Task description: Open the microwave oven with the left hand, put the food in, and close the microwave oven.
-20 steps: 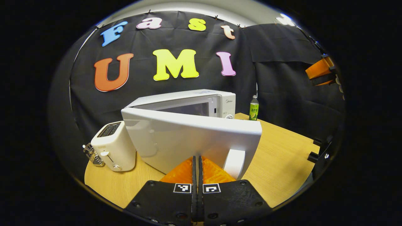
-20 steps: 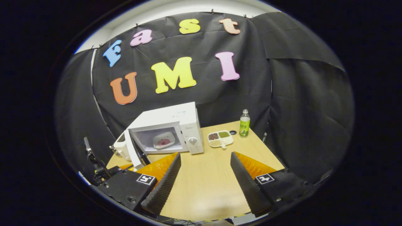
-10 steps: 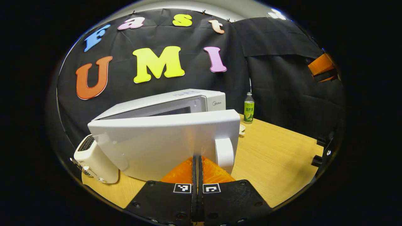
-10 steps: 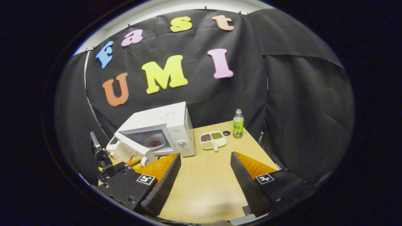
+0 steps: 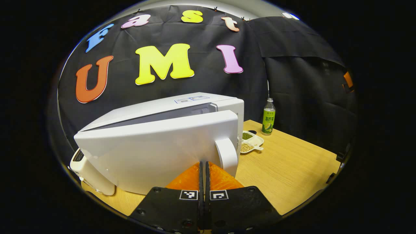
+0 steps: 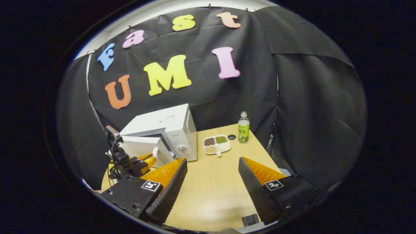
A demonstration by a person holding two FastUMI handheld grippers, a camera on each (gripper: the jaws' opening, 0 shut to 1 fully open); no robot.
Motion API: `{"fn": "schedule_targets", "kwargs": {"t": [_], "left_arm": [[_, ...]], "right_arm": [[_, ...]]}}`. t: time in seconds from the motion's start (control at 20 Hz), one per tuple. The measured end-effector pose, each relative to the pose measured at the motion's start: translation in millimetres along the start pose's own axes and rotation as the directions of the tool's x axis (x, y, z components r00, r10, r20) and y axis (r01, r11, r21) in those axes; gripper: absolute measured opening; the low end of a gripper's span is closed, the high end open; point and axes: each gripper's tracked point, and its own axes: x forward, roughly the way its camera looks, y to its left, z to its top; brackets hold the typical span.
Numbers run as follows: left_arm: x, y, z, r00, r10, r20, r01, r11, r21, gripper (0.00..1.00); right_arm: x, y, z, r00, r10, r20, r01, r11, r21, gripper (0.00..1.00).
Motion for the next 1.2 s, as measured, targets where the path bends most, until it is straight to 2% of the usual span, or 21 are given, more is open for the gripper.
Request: {"fn": "schedule_targets", "kwargs": {"t": [0.15, 0.2, 0.25, 0.3, 0.35, 0.4, 0.5, 0.55, 0.6, 0.65, 0.7, 0.75, 0.95, 1.0, 1.05, 1.1, 1.15, 1.2], "left_arm": [[20.8, 4.5, 10.2, 0.999, 0.034, 0.008, -0.034, 0.999, -0.011, 0.0], [26.0, 6.2, 12.3, 0.999, 0.046, 0.01, -0.046, 0.999, -0.021, 0.0], [31.8, 8.3, 14.3, 0.998, 0.058, 0.011, -0.058, 0.998, -0.032, 0.0], [35.2, 9.9, 16.7, 0.998, 0.069, 0.013, -0.069, 0.997, -0.04, 0.0], [38.4, 10.1, 17.5, 0.997, 0.082, 0.011, -0.081, 0.995, -0.054, 0.0], [39.2, 10.9, 18.3, 0.996, 0.093, 0.013, -0.092, 0.994, -0.065, 0.0], [37.8, 11.3, 18.1, 0.994, 0.11, 0.016, -0.109, 0.992, -0.059, 0.0], [38.1, 11.6, 17.7, 0.992, 0.122, 0.013, -0.121, 0.991, -0.053, 0.0], [38.4, 12.5, 18.2, 0.991, 0.133, 0.012, -0.133, 0.99, -0.051, 0.0], [39.3, 14.2, 18.7, 0.989, 0.146, 0.002, -0.145, 0.987, -0.064, 0.0], [41.5, 15.2, 19.8, 0.988, 0.152, 0.001, -0.151, 0.985, -0.084, 0.0], [44.4, 15.4, 20.8, 0.988, 0.151, 0.004, -0.15, 0.984, -0.098, 0.0], [47.6, 15.2, 14.8, 0.984, 0.173, -0.037, -0.176, 0.979, -0.105, 0.0], [43.5, 13.2, 10.8, 0.983, 0.176, -0.053, -0.181, 0.977, -0.111, 0.0], [41.4, 10.7, 10.8, 0.983, 0.175, -0.051, -0.18, 0.977, -0.117, 0.0], [37.7, 10.2, 11.8, 0.981, 0.189, -0.046, -0.192, 0.975, -0.107, 0.09], [29.9, 15.7, 12.9, 0.974, 0.225, -0.04, -0.227, 0.97, -0.085, 0.0], [23.6, 19.9, 14.5, 0.967, 0.253, -0.027, -0.255, 0.965, -0.058, 0.0]], "right_arm": [[2.0, -9.8, -1.4, 1.0, 0.013, -0.016, -0.013, 1.0, -0.002, 1.0], [3.3, -13.7, -1.3, 1.0, 0.014, -0.02, -0.015, 1.0, -0.007, 0.92], [3.2, -17.7, -1.3, 1.0, 0.016, -0.023, -0.017, 1.0, -0.011, 1.0], [2.2, -22.1, -0.7, 0.999, 0.021, -0.027, -0.021, 1.0, -0.013, 1.0], [2.9, -26.5, -2.7, 0.999, 0.025, -0.032, -0.026, 1.0, -0.015, 0.92], [4.3, -30.6, -3.5, 0.999, 0.029, -0.037, -0.03, 0.999, -0.015, 0.92], [6.7, -38.6, -3.2, 0.998, 0.038, -0.042, -0.039, 0.999, -0.007, 0.92], [8.3, -42.3, -4.2, 0.998, 0.044, -0.048, -0.045, 0.999, -0.004, 1.0], [9.3, -44.9, -3.8, 0.998, 0.048, -0.047, -0.048, 0.999, 0.0, 0.92], [9.7, -47.6, -4.1, 0.997, 0.052, -0.053, -0.052, 0.999, 0.001, 0.92], [9.7, -49.0, -4.8, 0.997, 0.06, -0.055, -0.06, 0.998, 0.002, 1.0], [9.8, -50.0, -5.4, 0.996, 0.064, -0.055, -0.064, 0.998, -0.001, 0.92], [7.7, -47.8, -3.8, 0.996, 0.083, -0.044, -0.083, 0.996, -0.008, 0.92], [6.8, -46.1, -5.0, 0.995, 0.088, -0.046, -0.089, 0.996, -0.012, 1.0], [6.9, -45.5, -5.7, 0.995, 0.092, -0.045, -0.093, 0.996, -0.018, 1.0], [6.3, -45.6, -4.9, 0.995, 0.091, -0.042, -0.092, 0.995, -0.024, 0.92], [5.7, -44.5, -3.3, 0.995, 0.092, -0.036, -0.093, 0.995, -0.025, 0.92], [4.9, -42.3, -2.4, 0.995, 0.096, -0.032, -0.096, 0.995, -0.023, 0.92]]}}
